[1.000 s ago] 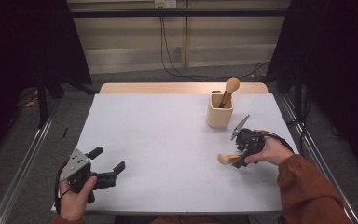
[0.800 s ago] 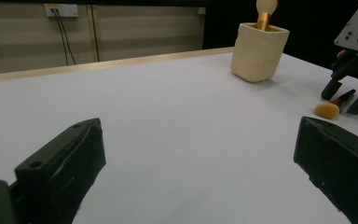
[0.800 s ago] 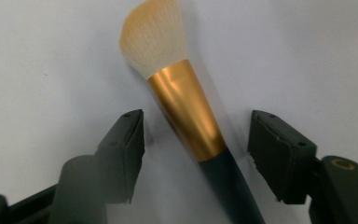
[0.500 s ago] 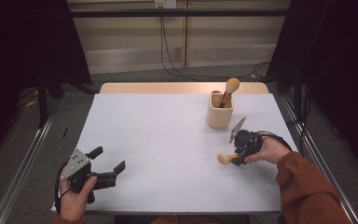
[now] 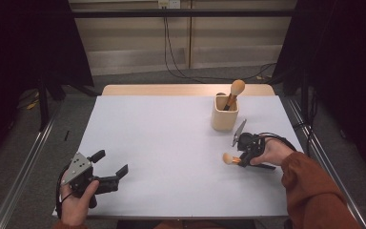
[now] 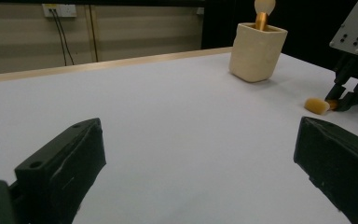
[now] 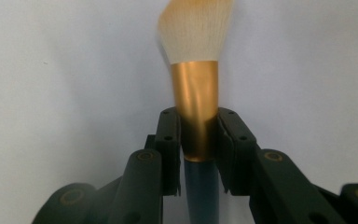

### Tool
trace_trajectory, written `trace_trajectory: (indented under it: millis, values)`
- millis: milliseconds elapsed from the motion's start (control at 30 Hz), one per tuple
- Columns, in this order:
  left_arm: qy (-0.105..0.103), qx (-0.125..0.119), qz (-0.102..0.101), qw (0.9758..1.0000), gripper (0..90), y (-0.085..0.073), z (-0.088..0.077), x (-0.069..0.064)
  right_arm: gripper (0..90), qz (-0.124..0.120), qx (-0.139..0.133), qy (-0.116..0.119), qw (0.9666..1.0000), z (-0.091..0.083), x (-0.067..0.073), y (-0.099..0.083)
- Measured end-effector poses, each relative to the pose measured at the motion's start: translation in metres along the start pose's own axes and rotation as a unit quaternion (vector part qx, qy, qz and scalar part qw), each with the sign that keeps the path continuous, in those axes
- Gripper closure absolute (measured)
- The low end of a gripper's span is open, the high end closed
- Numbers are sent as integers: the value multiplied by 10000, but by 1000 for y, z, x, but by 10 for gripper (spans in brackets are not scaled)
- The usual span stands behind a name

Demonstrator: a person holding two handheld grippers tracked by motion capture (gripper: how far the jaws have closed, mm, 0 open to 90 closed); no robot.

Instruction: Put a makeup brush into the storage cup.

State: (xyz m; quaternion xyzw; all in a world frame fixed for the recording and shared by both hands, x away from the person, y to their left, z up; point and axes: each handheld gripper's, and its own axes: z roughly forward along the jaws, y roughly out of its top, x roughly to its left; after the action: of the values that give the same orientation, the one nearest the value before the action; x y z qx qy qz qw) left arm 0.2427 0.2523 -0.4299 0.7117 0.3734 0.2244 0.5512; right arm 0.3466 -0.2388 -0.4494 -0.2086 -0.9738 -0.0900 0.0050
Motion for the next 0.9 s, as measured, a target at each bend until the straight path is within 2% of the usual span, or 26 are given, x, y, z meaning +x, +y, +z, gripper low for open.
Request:
trace_trajectory:
  millis: [300, 500, 900]
  values:
    - [7, 1, -21, 10000, 20, 0, 1, 0, 724, 31, -27, -5, 10000, -1, 0, -1]
    - [8, 2, 0, 10000, 20, 0, 0, 0, 724, 178, -99, -81, 9998, -4, 1, -2]
    - [6, -4, -18, 10000, 20, 0, 1, 0, 724, 270, -552, -262, 9978, -20, 1, -9]
